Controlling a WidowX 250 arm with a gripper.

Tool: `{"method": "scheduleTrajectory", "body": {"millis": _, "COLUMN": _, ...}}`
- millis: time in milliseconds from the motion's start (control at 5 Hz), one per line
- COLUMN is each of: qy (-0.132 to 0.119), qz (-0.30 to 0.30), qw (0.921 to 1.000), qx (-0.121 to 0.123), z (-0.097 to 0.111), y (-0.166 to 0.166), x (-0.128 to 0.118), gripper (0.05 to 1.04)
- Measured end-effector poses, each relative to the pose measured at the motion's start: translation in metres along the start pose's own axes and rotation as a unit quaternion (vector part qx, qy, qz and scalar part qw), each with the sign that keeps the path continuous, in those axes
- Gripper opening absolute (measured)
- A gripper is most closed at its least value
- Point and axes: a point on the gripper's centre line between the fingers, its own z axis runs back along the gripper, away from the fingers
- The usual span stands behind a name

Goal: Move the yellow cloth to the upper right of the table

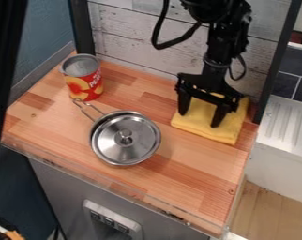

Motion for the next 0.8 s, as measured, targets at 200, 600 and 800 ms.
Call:
{"method": "scheduleTrajectory", "body": {"millis": 200, "qy": 0.0, "qz": 0.01, "qw": 0.9999, "qx": 0.005, "z": 0.0, "y": 0.011, "x": 0.006, "gripper": 1.001}}
{"method": "scheduleTrajectory", "body": {"millis": 600, "qy": -0.025, "qz": -0.007, "qw": 0.9991, "qx": -0.034, "z": 0.023, "y": 0.012, "x": 0.008, "gripper": 1.001}}
{"method": "scheduleTrajectory", "body": {"millis": 800, "qy": -0.085, "qz": -0.007, "qw": 0.995, "qx": -0.053, "z": 0.069, "y": 0.02, "x": 0.015, "gripper": 1.001}}
